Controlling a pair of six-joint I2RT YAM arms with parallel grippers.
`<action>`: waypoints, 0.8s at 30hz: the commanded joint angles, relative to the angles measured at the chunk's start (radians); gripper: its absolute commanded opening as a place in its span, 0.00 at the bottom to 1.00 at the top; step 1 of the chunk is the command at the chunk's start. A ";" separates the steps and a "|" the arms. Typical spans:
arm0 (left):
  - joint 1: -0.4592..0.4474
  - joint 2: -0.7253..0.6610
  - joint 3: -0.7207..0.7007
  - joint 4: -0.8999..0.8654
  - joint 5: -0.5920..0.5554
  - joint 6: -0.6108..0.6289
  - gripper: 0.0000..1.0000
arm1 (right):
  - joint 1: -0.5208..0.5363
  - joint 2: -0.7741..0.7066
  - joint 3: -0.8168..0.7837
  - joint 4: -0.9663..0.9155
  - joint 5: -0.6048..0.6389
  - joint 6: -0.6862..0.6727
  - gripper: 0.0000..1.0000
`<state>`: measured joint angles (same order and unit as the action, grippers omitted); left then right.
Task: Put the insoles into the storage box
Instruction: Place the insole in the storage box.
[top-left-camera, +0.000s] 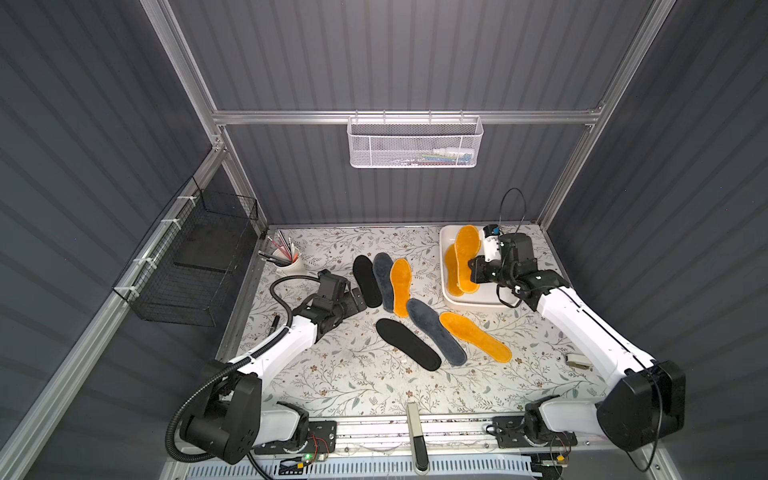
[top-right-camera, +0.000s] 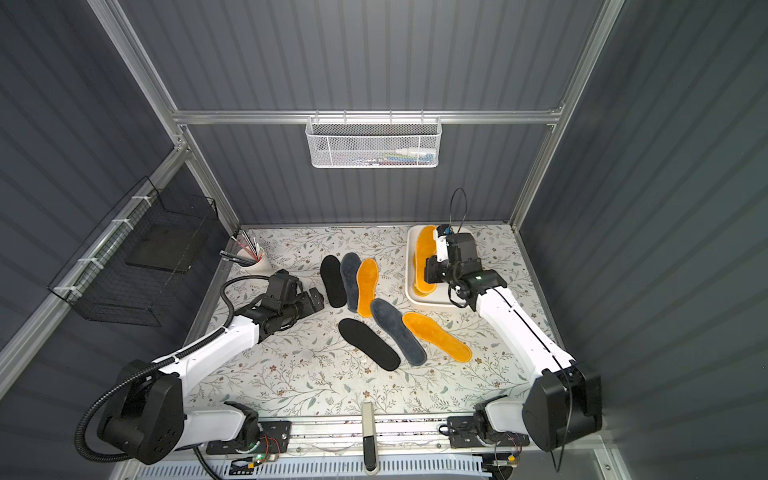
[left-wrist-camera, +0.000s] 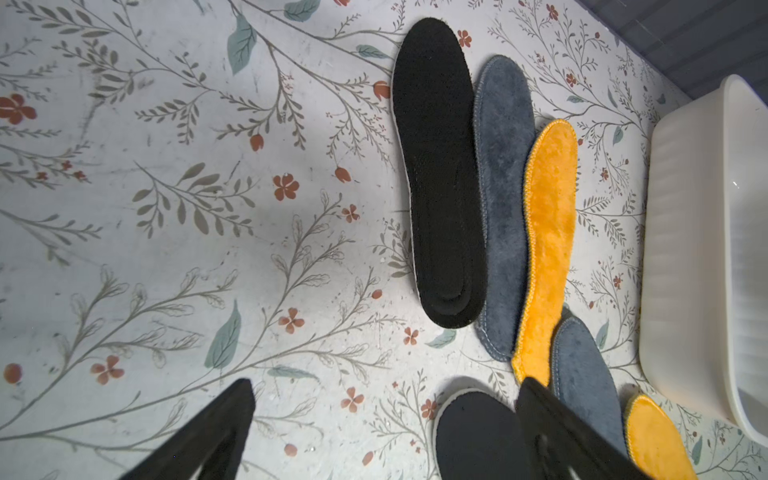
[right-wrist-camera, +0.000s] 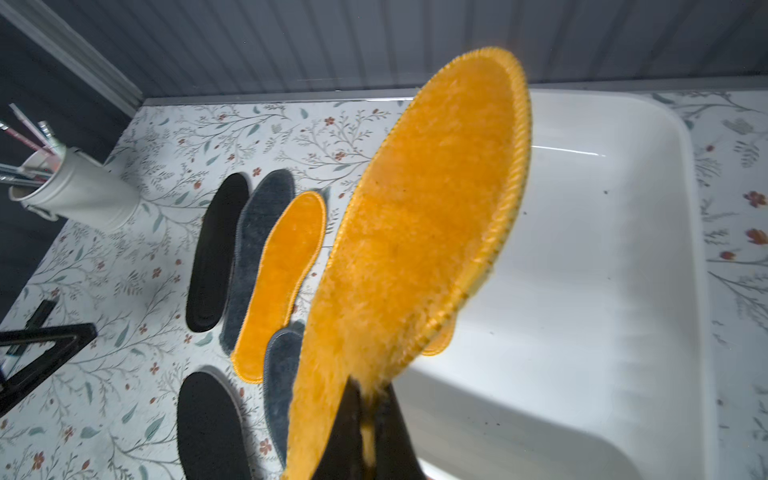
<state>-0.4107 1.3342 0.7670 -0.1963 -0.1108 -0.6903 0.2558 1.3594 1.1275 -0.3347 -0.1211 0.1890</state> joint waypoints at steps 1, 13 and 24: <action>0.006 0.015 0.025 0.022 0.029 0.012 1.00 | -0.075 0.067 0.050 -0.042 -0.057 -0.042 0.00; 0.006 0.076 0.068 0.014 0.022 0.053 1.00 | -0.256 0.413 0.275 -0.161 -0.132 -0.108 0.00; 0.006 0.110 0.089 0.010 0.010 0.089 1.00 | -0.264 0.617 0.377 -0.173 -0.114 -0.102 0.00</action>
<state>-0.4107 1.4303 0.8204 -0.1783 -0.1001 -0.6388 -0.0040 1.9457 1.4696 -0.4904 -0.2348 0.0929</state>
